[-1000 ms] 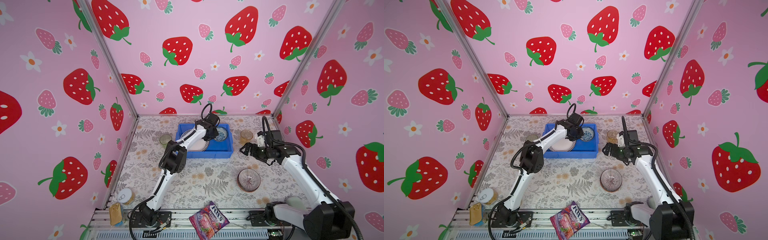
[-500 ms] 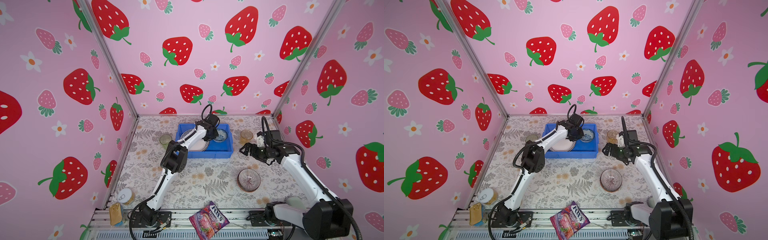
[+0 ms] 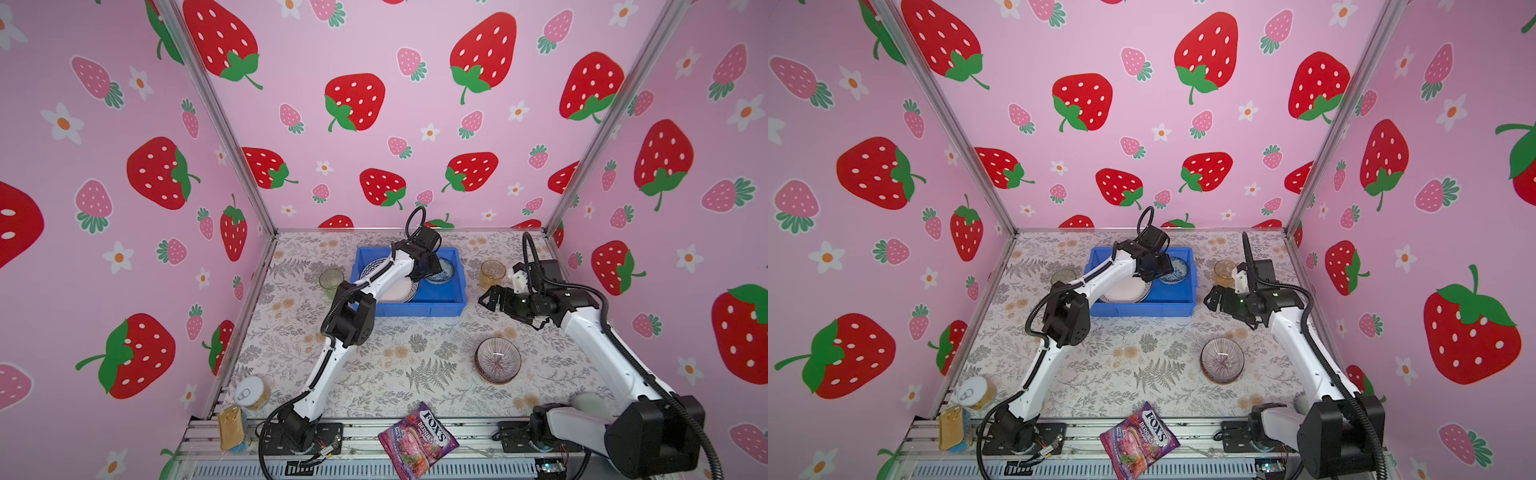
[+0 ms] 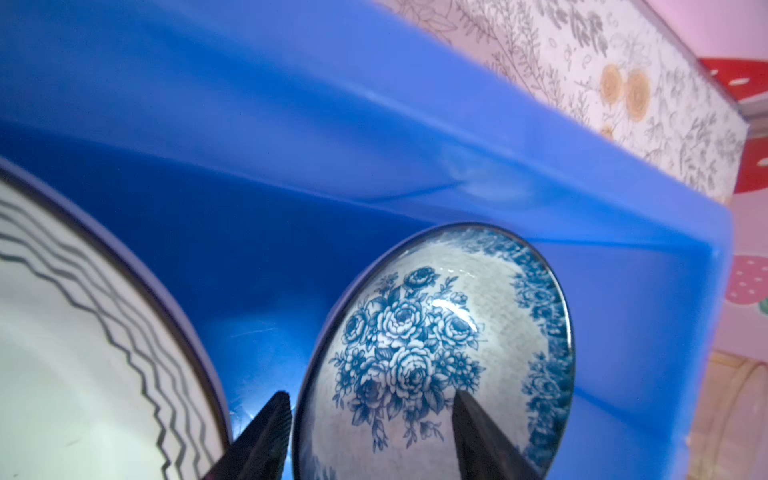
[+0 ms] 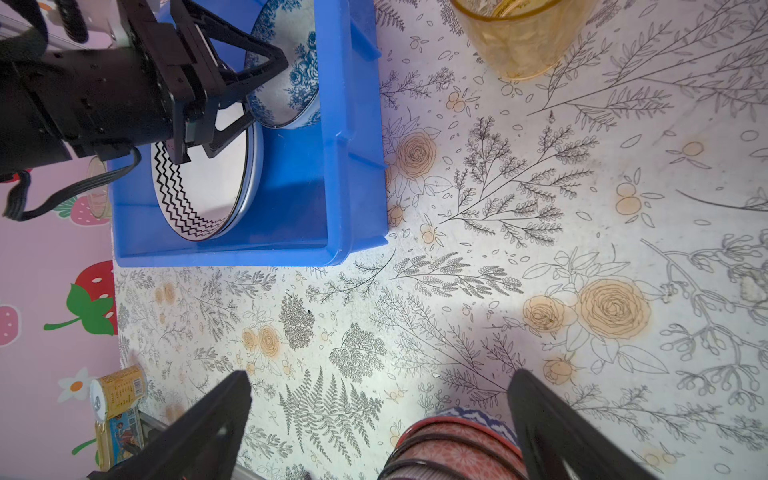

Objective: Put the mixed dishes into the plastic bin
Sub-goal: 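Open the left gripper and raise it from the bin, then reach the left gripper toward the pink-striped bowl stack while right grips the stack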

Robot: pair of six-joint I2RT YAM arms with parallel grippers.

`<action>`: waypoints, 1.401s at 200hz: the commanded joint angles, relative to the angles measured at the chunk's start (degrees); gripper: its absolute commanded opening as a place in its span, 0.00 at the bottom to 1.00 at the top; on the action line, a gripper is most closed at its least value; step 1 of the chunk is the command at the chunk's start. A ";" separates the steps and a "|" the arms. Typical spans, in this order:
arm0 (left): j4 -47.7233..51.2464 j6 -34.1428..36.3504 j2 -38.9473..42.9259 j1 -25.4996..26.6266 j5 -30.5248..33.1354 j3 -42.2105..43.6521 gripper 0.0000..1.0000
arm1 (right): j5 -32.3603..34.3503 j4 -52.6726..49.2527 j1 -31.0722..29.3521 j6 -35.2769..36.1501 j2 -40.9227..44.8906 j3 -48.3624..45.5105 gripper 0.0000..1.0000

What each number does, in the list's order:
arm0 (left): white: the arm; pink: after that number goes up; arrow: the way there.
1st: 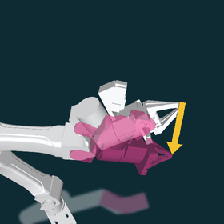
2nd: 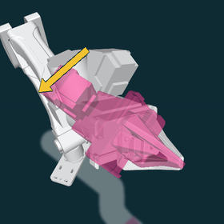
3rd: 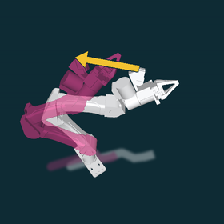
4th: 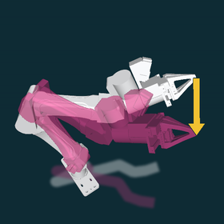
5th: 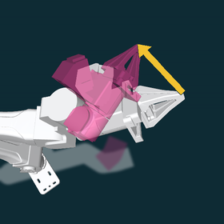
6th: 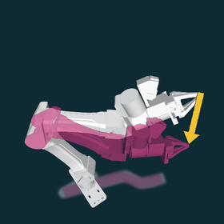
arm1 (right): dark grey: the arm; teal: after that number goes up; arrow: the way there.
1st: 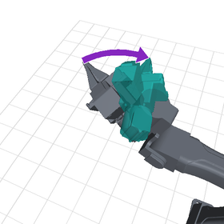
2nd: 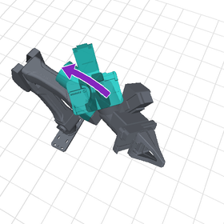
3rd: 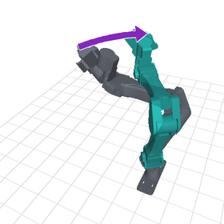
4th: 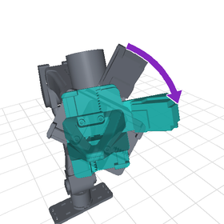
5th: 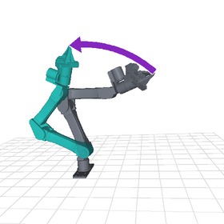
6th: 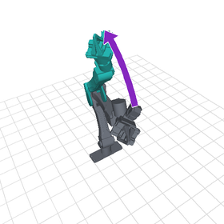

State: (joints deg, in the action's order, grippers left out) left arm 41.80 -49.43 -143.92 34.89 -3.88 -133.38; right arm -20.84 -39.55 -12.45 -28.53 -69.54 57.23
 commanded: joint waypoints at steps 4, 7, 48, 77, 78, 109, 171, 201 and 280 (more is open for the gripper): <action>1.43 0.40 3.35 0.09 -0.39 -1.97 0.73 | 2.28 -3.64 0.41 1.37 0.79 2.13 0.99; 1.47 0.60 3.64 0.09 -0.56 -1.97 0.74 | 2.81 -4.09 0.43 1.32 0.95 2.24 0.99; 1.91 3.06 10.50 0.60 -1.43 -0.23 0.84 | 7.23 -10.00 0.42 0.16 3.50 2.56 0.98; 1.84 4.86 17.15 0.97 -1.35 3.90 0.91 | 9.01 -14.09 0.49 -0.19 6.48 1.85 0.95; 1.82 4.91 17.39 1.01 -1.33 4.00 0.91 | 9.08 -14.25 0.49 -0.20 6.59 1.75 0.95; 0.88 6.97 25.63 1.31 -1.30 11.74 0.92 | 11.32 -18.67 0.48 -0.38 10.51 -0.92 0.83; -1.84 9.61 42.67 1.75 -3.48 30.62 0.93 | 12.85 -22.77 0.40 -1.85 16.96 -6.71 0.59; -1.26 10.29 47.73 2.10 -3.67 36.43 0.93 | 12.98 -23.06 0.19 -1.88 17.00 -8.88 0.49; -0.42 10.65 51.45 4.43 -7.91 44.47 0.93 | 13.14 -22.52 -0.03 -0.45 16.97 -11.78 0.33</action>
State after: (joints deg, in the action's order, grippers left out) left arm 40.64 -40.01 -93.41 37.80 -10.15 -89.82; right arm -8.32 -60.86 -12.32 -29.91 -52.97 45.98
